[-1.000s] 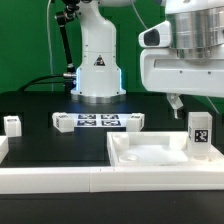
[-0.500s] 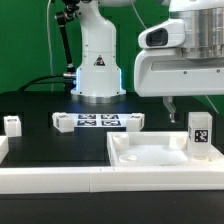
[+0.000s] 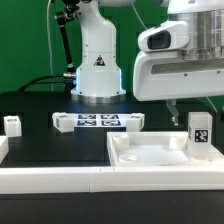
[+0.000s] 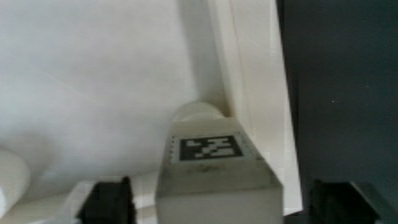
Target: Assemble square table
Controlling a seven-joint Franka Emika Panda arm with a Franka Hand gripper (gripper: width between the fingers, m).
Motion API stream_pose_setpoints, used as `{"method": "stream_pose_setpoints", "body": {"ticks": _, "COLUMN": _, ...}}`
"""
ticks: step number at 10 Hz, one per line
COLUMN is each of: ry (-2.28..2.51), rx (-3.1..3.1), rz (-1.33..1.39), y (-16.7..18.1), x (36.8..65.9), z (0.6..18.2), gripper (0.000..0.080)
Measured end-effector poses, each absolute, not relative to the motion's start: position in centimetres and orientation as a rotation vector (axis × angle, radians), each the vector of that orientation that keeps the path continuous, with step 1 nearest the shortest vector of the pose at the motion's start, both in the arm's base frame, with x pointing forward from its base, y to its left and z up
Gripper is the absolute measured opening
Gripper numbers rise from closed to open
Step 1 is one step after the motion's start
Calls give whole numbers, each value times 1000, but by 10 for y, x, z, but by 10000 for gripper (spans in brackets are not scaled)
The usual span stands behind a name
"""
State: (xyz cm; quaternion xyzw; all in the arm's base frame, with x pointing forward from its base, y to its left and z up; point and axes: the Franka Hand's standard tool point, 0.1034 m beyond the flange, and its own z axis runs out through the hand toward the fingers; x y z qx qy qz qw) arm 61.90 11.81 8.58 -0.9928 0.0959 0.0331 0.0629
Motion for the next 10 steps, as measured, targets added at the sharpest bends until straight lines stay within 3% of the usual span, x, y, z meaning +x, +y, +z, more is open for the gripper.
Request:
{"method": "stream_pose_setpoints", "body": {"ticks": 1, "ry": 290, "rx": -3001, "rz": 100, "y": 118, "x": 619, "z": 86, "gripper": 299}}
{"method": "stream_pose_setpoints", "body": {"ticks": 5, "ry": 430, "rx": -2984, "rz": 109, "y": 117, "x": 619, "z": 86, "gripper": 290}}
{"method": "stream_pose_setpoints", "body": {"ticks": 10, "ry": 1320, "rx": -2690, "rz": 117, "y": 121, "x": 619, "z": 84, "gripper": 290}}
